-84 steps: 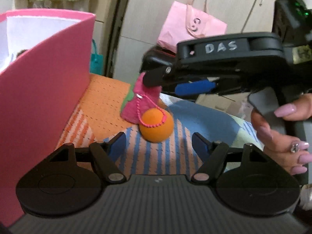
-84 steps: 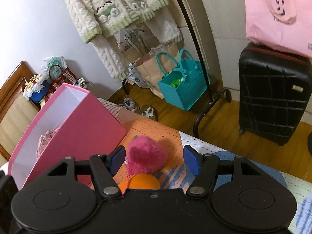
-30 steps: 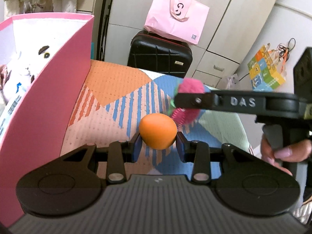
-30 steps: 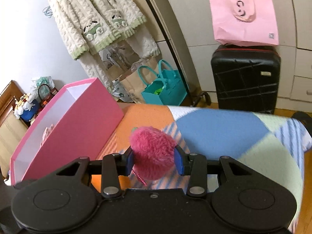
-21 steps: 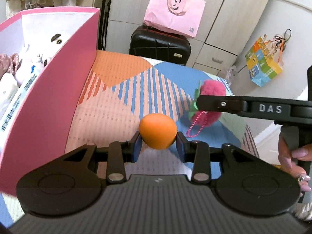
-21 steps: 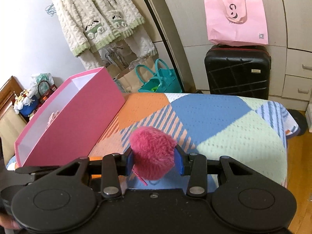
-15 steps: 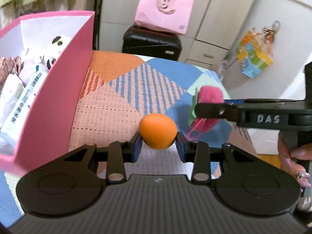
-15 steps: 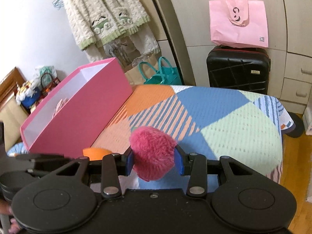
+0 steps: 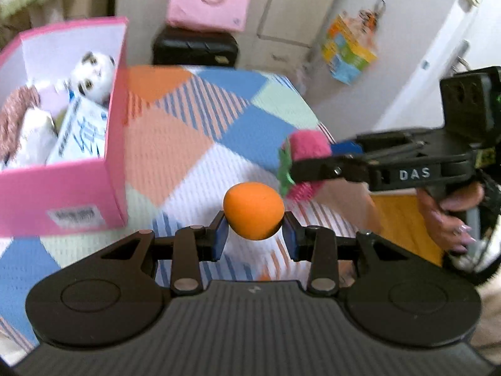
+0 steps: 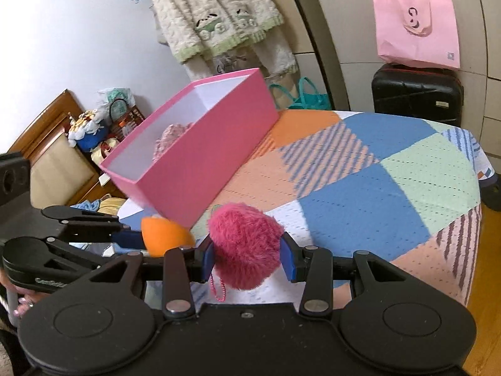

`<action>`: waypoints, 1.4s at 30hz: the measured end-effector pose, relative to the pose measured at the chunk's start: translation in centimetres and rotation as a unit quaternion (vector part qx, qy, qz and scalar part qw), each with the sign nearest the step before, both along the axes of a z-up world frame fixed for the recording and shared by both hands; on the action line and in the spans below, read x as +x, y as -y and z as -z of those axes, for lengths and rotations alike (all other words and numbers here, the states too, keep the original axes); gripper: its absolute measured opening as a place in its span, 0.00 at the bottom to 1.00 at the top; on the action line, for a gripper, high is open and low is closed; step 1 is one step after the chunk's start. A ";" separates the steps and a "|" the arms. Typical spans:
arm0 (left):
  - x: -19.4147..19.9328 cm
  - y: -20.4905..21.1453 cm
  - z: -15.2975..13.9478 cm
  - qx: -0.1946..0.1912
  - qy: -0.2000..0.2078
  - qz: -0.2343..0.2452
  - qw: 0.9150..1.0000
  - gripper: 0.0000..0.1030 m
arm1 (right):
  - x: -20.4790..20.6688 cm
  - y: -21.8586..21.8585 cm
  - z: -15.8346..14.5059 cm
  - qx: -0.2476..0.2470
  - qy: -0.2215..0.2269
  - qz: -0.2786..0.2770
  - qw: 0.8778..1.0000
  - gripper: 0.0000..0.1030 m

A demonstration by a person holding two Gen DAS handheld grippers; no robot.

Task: Organize soft objects
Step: 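Lift the keychain with the right tool and carry it over the box, then lower the keychain into the box and open the right tool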

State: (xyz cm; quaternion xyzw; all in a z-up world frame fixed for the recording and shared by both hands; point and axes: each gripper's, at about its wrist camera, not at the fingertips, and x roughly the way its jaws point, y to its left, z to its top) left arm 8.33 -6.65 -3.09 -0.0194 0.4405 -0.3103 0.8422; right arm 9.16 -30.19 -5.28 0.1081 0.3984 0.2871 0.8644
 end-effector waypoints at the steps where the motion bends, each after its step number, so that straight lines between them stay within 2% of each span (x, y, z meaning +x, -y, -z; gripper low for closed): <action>1: -0.2 -0.4 -0.2 0.003 -0.004 0.007 1.000 0.35 | -0.3 -0.4 -0.3 -0.005 0.004 -0.003 1.000 0.46; 5: -1.3 -2.0 -1.0 0.022 0.001 0.012 1.000 0.35 | -1.6 -2.3 -1.5 -0.011 0.018 -0.017 1.000 0.46; 8: -1.9 -3.5 -1.7 0.017 -0.001 0.010 1.000 0.35 | -2.0 -3.2 -2.3 0.025 0.021 -0.050 0.998 0.46; 10: -2.3 -4.7 -2.5 0.011 0.005 0.006 1.000 0.35 | -2.0 -4.2 -3.0 0.028 0.025 -0.059 0.998 0.47; 18: -2.0 -8.2 -6.0 0.011 0.074 -0.025 0.997 0.35 | -1.4 -9.0 -5.4 0.023 0.062 -0.110 0.992 0.47; 23: 0.8 -10.4 -6.1 -0.018 0.077 -0.051 0.996 0.35 | 0.7 -10.4 -6.5 0.055 0.082 -0.117 0.988 0.47; 26: 2.6 -11.7 -6.0 -0.026 0.088 -0.068 0.993 0.35 | 2.5 -11.6 -6.6 0.059 0.086 -0.108 0.989 0.47; 30: 5.7 -12.7 -4.9 -0.021 0.104 -0.100 0.989 0.35 | 5.1 -12.9 -6.3 0.080 0.091 -0.118 0.986 0.48; 32: 7.5 -13.1 -4.0 -0.013 0.101 -0.124 0.987 0.35 | 6.8 -13.5 -5.8 0.094 0.087 -0.122 0.984 0.48; 34: 9.4 -13.5 -3.3 -0.017 0.094 -0.129 0.987 0.35 | 8.7 -14.3 -5.3 0.097 0.079 -0.121 0.985 0.48; 37: 11.6 -14.0 -2.6 -0.012 0.085 -0.139 0.987 0.35 | 11.3 -15.6 -4.5 0.077 0.067 -0.114 0.988 0.48; 42: 14.2 -14.0 -1.6 0.042 0.084 -0.157 0.983 0.35 | 14.1 -17.8 -4.0 0.011 0.081 -0.102 0.991 0.48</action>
